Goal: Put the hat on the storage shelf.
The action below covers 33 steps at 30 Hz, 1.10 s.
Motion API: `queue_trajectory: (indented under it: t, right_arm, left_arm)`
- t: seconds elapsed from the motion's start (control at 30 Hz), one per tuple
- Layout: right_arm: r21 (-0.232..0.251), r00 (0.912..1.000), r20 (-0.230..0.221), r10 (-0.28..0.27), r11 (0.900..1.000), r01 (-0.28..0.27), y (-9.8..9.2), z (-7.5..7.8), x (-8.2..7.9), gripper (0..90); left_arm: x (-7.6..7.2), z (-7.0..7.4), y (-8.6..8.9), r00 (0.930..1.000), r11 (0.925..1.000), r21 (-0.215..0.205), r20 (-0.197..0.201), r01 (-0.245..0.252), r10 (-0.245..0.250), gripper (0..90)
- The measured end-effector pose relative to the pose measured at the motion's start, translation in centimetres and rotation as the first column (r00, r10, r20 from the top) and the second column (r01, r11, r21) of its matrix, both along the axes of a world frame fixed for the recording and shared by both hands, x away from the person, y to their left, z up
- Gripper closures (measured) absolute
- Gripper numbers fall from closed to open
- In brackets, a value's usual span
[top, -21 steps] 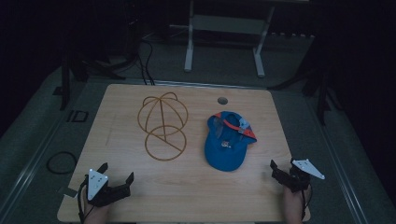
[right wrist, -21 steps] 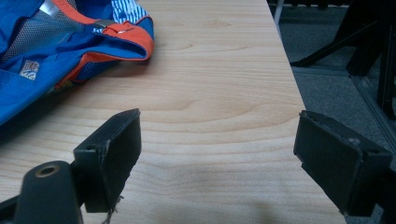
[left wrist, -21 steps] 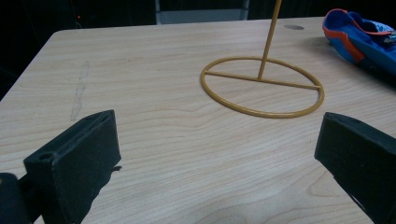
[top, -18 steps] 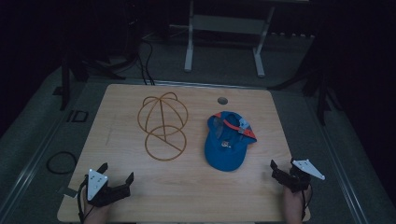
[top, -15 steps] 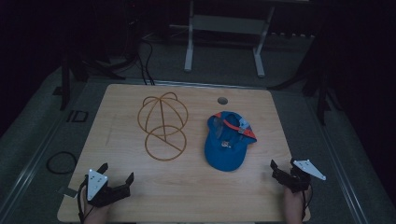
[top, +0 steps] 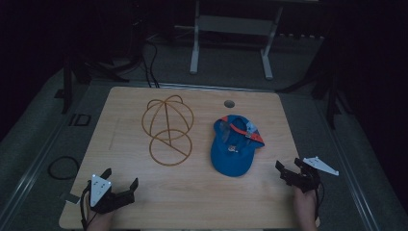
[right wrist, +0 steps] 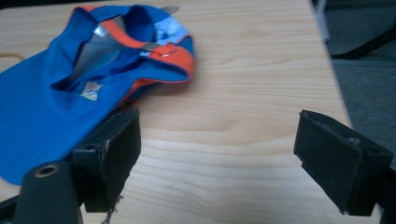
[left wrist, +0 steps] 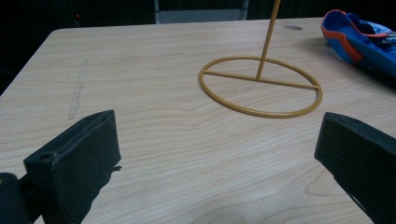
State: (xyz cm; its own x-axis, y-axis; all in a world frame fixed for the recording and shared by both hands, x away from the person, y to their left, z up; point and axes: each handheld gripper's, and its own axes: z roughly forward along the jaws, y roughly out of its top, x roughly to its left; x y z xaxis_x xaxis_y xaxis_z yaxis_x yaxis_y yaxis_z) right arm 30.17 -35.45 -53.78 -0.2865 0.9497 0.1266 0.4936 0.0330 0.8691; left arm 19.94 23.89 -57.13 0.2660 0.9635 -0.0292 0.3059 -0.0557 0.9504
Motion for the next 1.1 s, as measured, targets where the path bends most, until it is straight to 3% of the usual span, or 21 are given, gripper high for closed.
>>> queue_trajectory:
  t: [0.1, 0.17, 0.27, 0.4, 0.47, 0.57, 0.87, 0.9, 0.97, 1.1]
  right_arm:
    - [-0.009, 0.9992, -0.022, 0.034, 0.999, -0.035, 0.4, 0.5, 0.9, 14.1]
    - [0.016, 0.9977, -0.040, 0.055, 0.998, -0.054, 0.6, 0.7, 1.6, 13.9]
    - [0.038, 0.9966, -0.042, 0.070, 0.997, -0.069, 0.8, 1.0, 2.6, 13.5]
    - [0.028, 0.9971, -0.043, 0.062, 0.998, -0.061, 1.1, 1.2, 4.0, 13.6]
    - [0.064, 0.9953, -0.049, 0.084, 0.995, -0.081, 1.2, 1.3, 4.7, 13.5]
    - [0.065, 0.9940, -0.047, 0.098, 0.993, -0.095, 1.6, 1.5, 5.7, 13.6]
    - [0.033, 0.9910, -0.033, 0.129, 0.991, -0.128, 2.8, 2.6, 8.8, 15.8]
    - [0.023, 0.9912, -0.029, 0.129, 0.991, -0.129, 2.9, 2.7, 9.1, 21.1]
    - [0.000, 0.9908, -0.023, 0.133, 0.991, -0.133, 3.1, 3.0, 9.8, 23.6]
    - [-0.026, 0.9886, -0.057, 0.139, 0.990, -0.141, 3.6, 3.2, 11.5, 30.4]
  left_arm:
    - [0.0, 0.0, 0.0, 1.0000, 1.0000, 0.005, 0.000, 0.003, -0.003, 0.5]
    - [0.0, 0.0, 0.0, 1.0000, 1.0000, 0.003, -0.002, 0.005, -0.005, 0.5]
    - [0.0, 0.1, 0.0, 1.0000, 1.0000, 0.006, -0.002, 0.006, -0.006, 0.5]
    - [-0.1, 0.1, 0.0, 1.0000, 0.9999, 0.007, -0.002, 0.007, -0.007, 0.5]
    - [-0.1, 0.1, 0.0, 1.0000, 0.9999, 0.006, -0.001, 0.009, -0.009, 0.5]
    - [-0.1, 0.1, 0.0, 0.9999, 0.9999, 0.006, -0.003, 0.010, -0.010, 0.5]
    - [-0.1, 0.1, -0.1, 0.9998, 0.9997, 0.011, -0.004, 0.021, -0.021, 0.5]
    - [-0.1, 0.1, -0.1, 0.9998, 0.9997, 0.012, -0.004, 0.021, -0.021, 0.5]
    - [-0.1, 0.1, -0.1, 0.9997, 0.9996, 0.013, -0.004, 0.024, -0.024, 0.5]
    - [-0.1, 0.2, -0.1, 0.9997, 0.9997, 0.004, -0.001, 0.024, -0.024, 0.5]
